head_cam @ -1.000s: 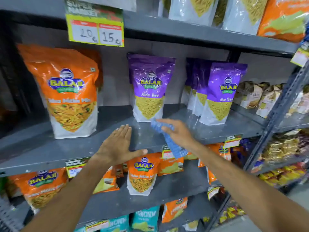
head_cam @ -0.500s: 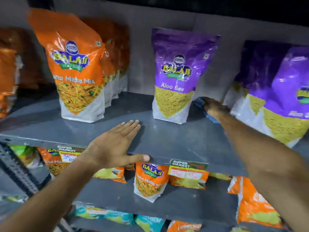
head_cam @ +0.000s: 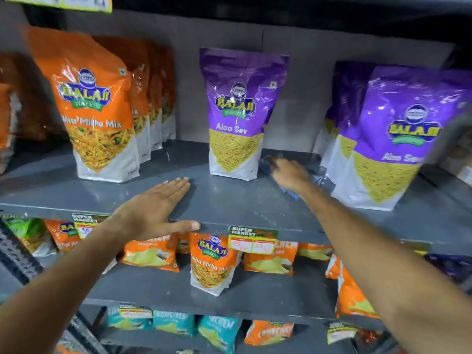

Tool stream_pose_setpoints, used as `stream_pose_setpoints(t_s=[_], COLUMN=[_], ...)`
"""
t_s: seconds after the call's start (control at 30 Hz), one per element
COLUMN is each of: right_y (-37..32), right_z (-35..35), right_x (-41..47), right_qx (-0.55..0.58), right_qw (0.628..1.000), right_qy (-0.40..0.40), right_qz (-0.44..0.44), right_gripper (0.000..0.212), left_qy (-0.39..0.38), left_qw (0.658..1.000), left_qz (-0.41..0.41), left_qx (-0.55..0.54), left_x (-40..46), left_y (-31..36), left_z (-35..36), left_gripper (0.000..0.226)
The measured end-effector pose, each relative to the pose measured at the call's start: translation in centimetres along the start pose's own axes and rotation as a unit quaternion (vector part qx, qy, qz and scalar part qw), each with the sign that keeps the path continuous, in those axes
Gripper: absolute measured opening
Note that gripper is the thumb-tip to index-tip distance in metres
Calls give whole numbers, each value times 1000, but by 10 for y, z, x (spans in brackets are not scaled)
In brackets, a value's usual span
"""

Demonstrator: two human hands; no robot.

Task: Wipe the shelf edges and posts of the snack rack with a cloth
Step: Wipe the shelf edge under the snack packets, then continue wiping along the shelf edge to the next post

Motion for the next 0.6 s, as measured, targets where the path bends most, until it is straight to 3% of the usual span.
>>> stream_pose_setpoints(t_s=[0.27, 0.37, 0.47, 0.6], right_y=[-28, -23, 11, 27], right_z=[-11, -18, -23, -12], right_x=[-118, -140, -142, -129], right_qx=[28, 129, 205, 57], right_qw=[998, 986, 977, 997], right_qy=[17, 0, 38, 20], right_qz=[-61, -104, -40, 39], right_gripper=[39, 38, 38, 42], left_qy=[-22, -25, -19, -16], left_qw=[1000, 1000, 1000, 1000], left_qz=[-7, -8, -6, -2], left_qx=[2, 3, 0, 7], left_x=[-4, -6, -5, -2], left_y=[5, 9, 9, 6], left_z=[-5, -7, -7, -6], left_gripper=[132, 131, 132, 132])
Point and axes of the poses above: each hand's wrist, its own x-axis towards the middle knuckle, its own z-axis out of the palm, y = z × x, the point moved 1 cm from there along x, towards the middle knuckle, and after that the axes turned 11 degrees about -x, right-handed, at the moved point
